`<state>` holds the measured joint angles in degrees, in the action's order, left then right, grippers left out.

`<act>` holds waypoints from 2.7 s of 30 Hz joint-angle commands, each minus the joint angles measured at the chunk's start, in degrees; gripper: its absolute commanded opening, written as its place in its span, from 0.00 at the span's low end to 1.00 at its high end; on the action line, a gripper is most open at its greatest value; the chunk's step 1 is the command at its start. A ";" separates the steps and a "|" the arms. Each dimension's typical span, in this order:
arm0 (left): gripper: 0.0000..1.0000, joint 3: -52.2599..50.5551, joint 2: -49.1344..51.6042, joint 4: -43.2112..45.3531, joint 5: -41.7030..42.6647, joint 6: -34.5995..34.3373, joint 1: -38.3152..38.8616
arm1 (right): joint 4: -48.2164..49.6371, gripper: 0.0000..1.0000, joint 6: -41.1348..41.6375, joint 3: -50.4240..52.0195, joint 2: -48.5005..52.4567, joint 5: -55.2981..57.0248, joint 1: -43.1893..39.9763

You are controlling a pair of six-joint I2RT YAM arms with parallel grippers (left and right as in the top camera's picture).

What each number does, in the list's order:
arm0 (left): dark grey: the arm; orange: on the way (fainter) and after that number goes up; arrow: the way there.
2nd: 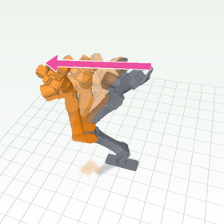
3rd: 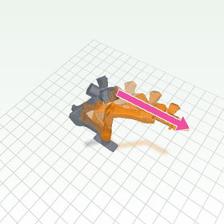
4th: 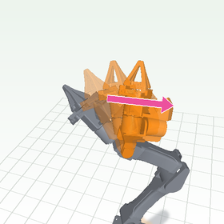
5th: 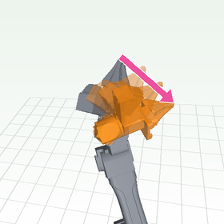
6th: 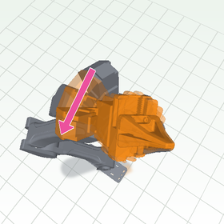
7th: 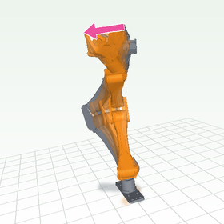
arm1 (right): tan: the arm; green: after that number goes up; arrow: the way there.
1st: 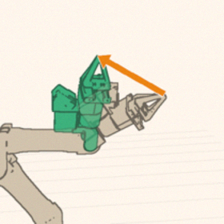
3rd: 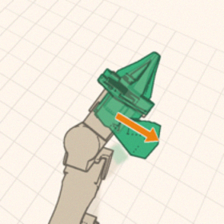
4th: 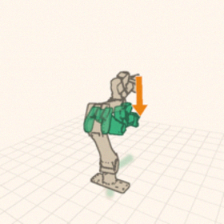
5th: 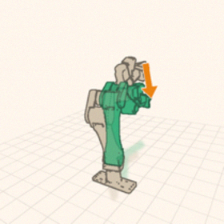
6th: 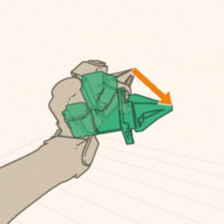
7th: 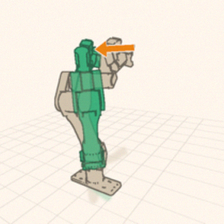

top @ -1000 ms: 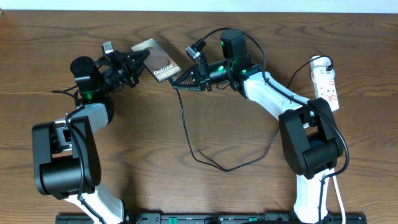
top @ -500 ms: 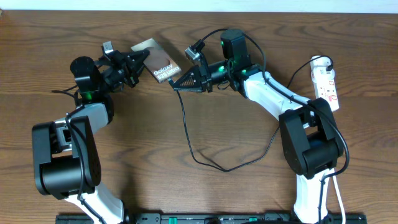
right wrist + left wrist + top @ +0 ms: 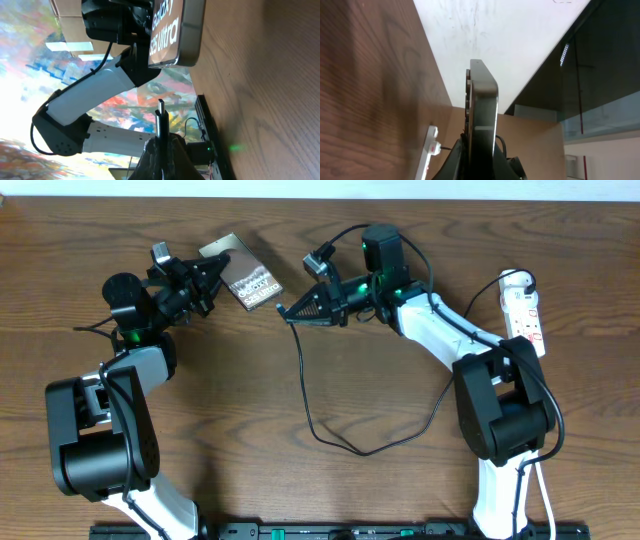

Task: Plug charger to phone and switch on socket
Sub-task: 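Align the USB-C plug under the phone's bottom port with the right gripper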

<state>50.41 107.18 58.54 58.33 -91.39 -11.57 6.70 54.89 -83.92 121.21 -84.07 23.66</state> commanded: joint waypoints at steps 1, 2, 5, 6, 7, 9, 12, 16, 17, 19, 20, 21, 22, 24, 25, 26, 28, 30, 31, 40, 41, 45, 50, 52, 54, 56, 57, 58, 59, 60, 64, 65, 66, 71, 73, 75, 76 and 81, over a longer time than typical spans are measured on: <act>0.07 0.81 -0.22 0.96 0.81 -0.85 0.02 | -0.02 0.01 -0.52 0.07 -0.96 -1.14 0.02; 0.07 0.81 -0.22 0.96 0.83 -0.85 0.02 | -0.02 0.01 -0.59 0.07 -0.96 -0.81 0.07; 0.07 0.81 -0.22 0.96 1.05 -0.85 0.09 | -0.04 0.01 -0.74 0.07 -0.96 0.02 0.07; 0.07 0.81 -0.22 0.96 1.05 -0.85 0.13 | -0.04 0.01 -0.74 0.07 -0.96 0.20 0.07; 0.07 0.81 -0.22 0.96 1.05 -0.83 0.17 | -0.04 0.01 -0.74 0.07 -0.96 0.59 0.13; 0.07 0.81 -0.22 0.96 1.05 -0.83 0.20 | 0.00 0.01 -0.74 0.07 -0.96 1.44 0.57; 0.07 0.81 -0.22 0.96 1.14 -0.83 0.20 | 0.00 0.01 -0.94 0.07 -0.96 1.95 1.18; 0.07 0.81 -0.22 0.96 1.25 -0.83 0.31 | 0.17 0.01 -0.92 0.07 -0.96 3.23 1.53; 0.07 0.81 -0.22 0.96 1.25 -0.83 0.42 | 0.17 0.01 -0.94 0.07 -0.96 3.45 1.53; 0.07 0.81 -0.22 0.94 1.25 -0.83 0.55 | 0.20 0.01 -0.90 0.07 -0.96 3.93 1.53; 0.08 0.81 -0.22 0.96 1.22 -0.83 0.63 | 0.20 0.01 -0.90 0.07 -0.96 4.00 1.53; 0.07 0.81 -0.22 0.94 1.22 -0.83 0.79 | 0.17 0.01 -0.90 0.07 -0.96 4.02 1.55; 0.08 0.81 -0.22 0.94 1.22 -0.81 0.92 | 0.17 0.01 -0.90 0.07 -0.96 4.02 1.57; 0.07 0.81 -0.22 0.94 1.20 -0.79 1.11 | 0.17 0.01 -0.90 0.07 -0.96 4.00 1.57; 0.07 0.81 -0.22 0.94 1.20 -0.68 1.11 | 0.17 0.01 -0.90 0.07 -0.96 3.98 1.57; 0.07 0.81 -0.22 0.94 1.22 -0.63 1.11 | 0.17 0.01 -0.90 0.07 -0.96 4.00 1.57; 0.07 0.81 -0.22 0.94 1.20 -0.63 1.11 | 0.20 0.01 -0.90 0.07 -0.96 4.04 1.57; 0.07 0.81 -0.20 0.94 1.22 -0.61 1.11 | 0.20 0.01 -0.92 0.07 -0.96 4.02 1.57; 0.07 0.81 -0.22 0.94 1.22 -0.61 1.11 | 0.20 0.01 -0.90 0.07 -0.96 4.00 1.57; 0.07 0.81 -0.22 0.94 1.16 -0.61 1.11 | 0.20 0.01 -0.68 0.07 -0.96 1.55 1.57; 0.07 0.81 -0.22 0.94 1.16 -0.61 1.09 | 0.20 0.01 -0.68 0.07 -0.96 1.66 1.57; 0.07 0.81 -0.20 0.94 1.16 -0.61 1.11 | 0.20 0.01 -0.68 0.07 -0.96 1.57 1.55; 0.07 0.81 -0.22 0.94 1.16 -0.61 1.09 | 0.20 0.01 -0.46 0.07 -0.96 1.40 1.53; 0.07 0.81 -0.20 0.92 1.18 -0.61 1.09 | 0.22 0.01 -0.46 0.07 -0.96 1.29 1.51; 0.07 0.81 -0.22 0.94 1.18 -0.61 1.09 | 0.20 0.01 -0.46 0.07 -0.96 1.16 1.51; 0.07 0.81 -0.22 0.94 1.18 -0.59 1.09 | 0.20 0.01 -0.48 0.07 -0.96 1.16 1.42; 0.07 0.81 -0.22 0.92 1.18 -0.61 1.09 | 0.22 0.01 -0.48 0.07 -0.96 1.16 1.40; 0.07 0.81 -0.22 0.92 1.18 -0.61 1.09 | 0.31 0.01 -0.46 0.07 -0.96 1.14 1.29; 0.07 0.81 -0.20 0.94 1.18 -0.61 1.09 | 0.42 0.01 -0.46 0.07 -0.96 0.98 1.22; 0.07 0.81 -0.20 0.92 1.18 -0.59 1.09 | 0.42 0.01 -0.46 0.07 -0.96 0.94 1.11; 0.07 0.81 -0.22 0.92 1.18 -0.59 1.09 | 0.42 0.01 -0.46 0.07 -0.96 0.50 0.59; 0.07 0.81 -0.22 0.92 1.18 -0.59 1.09 | 0.42 0.01 -0.33 0.07 -0.96 0.37 0.55; 0.07 0.81 -0.22 0.94 1.16 -0.59 1.09 | 0.44 0.01 -0.02 0.07 -0.98 0.33 0.55; 0.07 0.81 -0.22 0.94 1.20 -0.59 1.11 | 0.57 0.01 -0.04 0.07 -0.98 0.59 0.55; 0.07 0.81 -0.22 0.92 1.22 -0.59 1.11 | 1.88 0.01 0.74 0.07 -0.98 0.61 0.55; 0.07 0.81 -0.20 0.94 1.20 -0.59 1.11 | 3.67 0.01 2.49 0.07 -0.98 1.27 0.55; 0.07 0.81 -0.22 0.92 1.22 -0.61 1.11 | 4.57 0.01 2.84 0.07 -0.98 1.44 0.55; 0.07 0.81 -0.22 0.94 1.20 -0.61 1.11 | 5.92 0.01 4.44 0.07 -0.98 1.40 0.63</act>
<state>50.41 107.18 58.54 58.39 -91.53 -10.44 12.43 57.80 -83.92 121.21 -82.30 24.43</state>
